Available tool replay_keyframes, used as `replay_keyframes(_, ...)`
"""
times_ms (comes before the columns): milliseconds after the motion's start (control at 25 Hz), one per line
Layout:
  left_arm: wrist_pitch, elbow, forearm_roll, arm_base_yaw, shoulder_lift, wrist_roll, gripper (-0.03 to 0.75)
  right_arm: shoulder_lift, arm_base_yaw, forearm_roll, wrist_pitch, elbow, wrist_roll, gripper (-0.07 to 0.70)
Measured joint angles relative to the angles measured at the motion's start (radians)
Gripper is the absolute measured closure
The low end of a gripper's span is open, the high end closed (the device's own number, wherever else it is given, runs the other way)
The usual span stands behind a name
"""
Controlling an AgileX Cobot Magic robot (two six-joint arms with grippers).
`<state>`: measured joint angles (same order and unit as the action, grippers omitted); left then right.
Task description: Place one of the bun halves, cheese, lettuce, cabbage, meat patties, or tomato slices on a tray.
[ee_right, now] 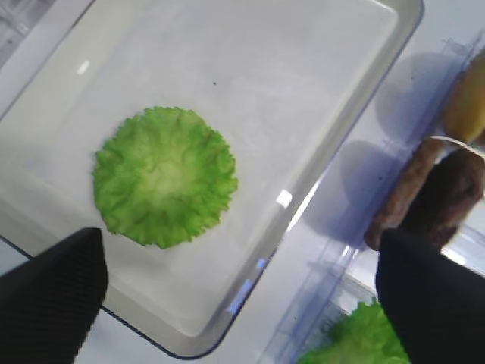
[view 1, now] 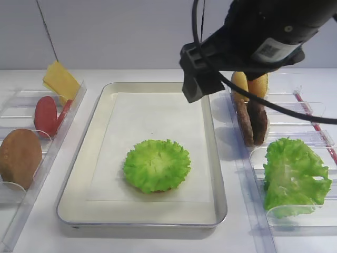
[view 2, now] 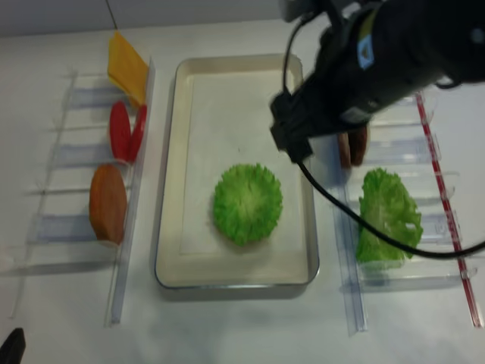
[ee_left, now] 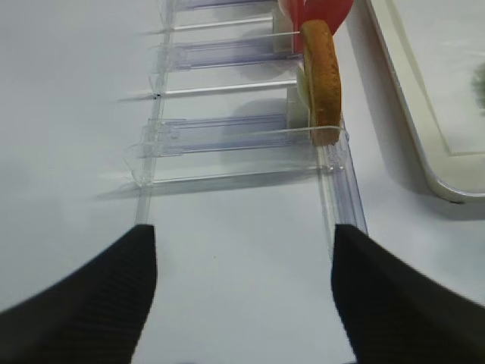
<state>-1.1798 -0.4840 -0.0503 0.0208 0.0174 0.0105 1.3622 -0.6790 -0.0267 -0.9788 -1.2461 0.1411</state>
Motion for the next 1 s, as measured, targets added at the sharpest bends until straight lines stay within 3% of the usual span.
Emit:
replay_keyframes(480,0.000,0.000,0.000,0.000,0.000,0.000,0.225,-0.119,0.033,-0.158,-0.077,0.000,0.040,-0.057)
replay_keyframes(640,0.000,0.000,0.000,0.000,0.000,0.000,0.225,-0.181,0.174,-0.119,-0.068,0.000,0.010,-0.057)
replay_keyframes(760,0.000,0.000,0.000,0.000,0.000,0.000,0.225,-0.262,0.352,-0.009,-0.068,0.000,-0.080,-0.057)
replay_keyframes(920,0.000,0.000,0.000,0.000,0.000,0.000,0.225,-0.378,0.555,0.114,-0.117,0.000,-0.191,-0.057)
replay_keyframes(1000,0.000,0.000,0.000,0.000,0.000,0.000,0.225,-0.440,0.610,0.130,-0.134,0.013,-0.211,-0.057)
